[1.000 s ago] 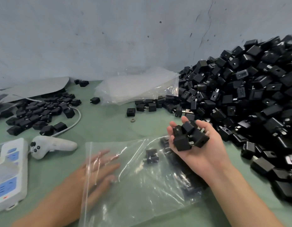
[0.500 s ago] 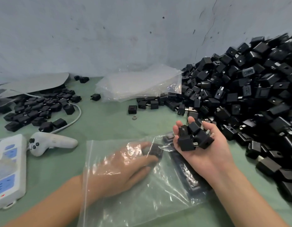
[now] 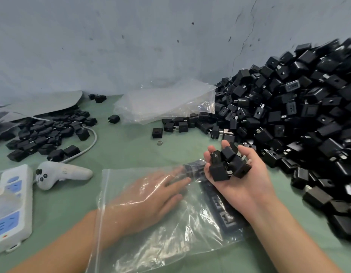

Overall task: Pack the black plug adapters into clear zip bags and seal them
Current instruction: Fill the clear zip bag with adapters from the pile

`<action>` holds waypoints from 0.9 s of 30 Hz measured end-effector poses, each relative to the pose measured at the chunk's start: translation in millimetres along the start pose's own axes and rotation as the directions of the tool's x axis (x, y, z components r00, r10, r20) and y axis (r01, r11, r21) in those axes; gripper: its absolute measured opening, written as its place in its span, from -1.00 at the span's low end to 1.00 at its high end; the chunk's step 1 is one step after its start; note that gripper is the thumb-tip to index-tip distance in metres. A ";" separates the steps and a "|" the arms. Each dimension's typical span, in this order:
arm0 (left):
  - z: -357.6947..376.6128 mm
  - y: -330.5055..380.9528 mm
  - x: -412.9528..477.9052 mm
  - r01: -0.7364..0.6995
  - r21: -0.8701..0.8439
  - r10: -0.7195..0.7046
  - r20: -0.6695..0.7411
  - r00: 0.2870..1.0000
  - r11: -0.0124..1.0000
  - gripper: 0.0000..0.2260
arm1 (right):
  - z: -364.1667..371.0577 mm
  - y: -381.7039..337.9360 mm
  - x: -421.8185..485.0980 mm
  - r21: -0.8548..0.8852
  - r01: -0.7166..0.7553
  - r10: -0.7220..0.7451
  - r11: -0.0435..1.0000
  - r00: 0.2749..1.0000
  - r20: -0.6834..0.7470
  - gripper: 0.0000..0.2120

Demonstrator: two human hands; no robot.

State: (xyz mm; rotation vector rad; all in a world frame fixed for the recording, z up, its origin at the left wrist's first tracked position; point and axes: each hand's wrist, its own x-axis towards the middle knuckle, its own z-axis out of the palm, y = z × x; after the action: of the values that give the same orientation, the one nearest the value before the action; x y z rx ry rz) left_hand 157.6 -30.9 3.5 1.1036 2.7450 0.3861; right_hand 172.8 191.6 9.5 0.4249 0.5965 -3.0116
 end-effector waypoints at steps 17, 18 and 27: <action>-59.2 21.4 -40.3 -0.014 -0.519 -0.285 -0.493 0.822 0.855 -0.74 | 26.0 30.0 -17.9 0.085 -0.130 0.126 0.988 0.991 0.048 -0.76; -50.0 35.2 -30.1 -0.003 -0.443 -0.227 -0.465 0.856 0.897 -0.69 | 28.7 34.8 -19.3 0.075 -0.149 0.146 0.986 0.988 0.050 -0.76; -25.0 55.9 -33.6 -0.055 -0.351 -0.148 -0.528 0.836 0.935 -0.78 | 37.5 47.7 -29.7 0.085 -0.213 0.210 0.973 0.976 0.051 -0.81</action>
State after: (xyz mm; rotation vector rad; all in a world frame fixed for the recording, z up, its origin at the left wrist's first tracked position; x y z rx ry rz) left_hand 212.2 -19.9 45.5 0.9306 2.9664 1.3217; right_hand 196.2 132.9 33.4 0.4011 0.3867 -2.8425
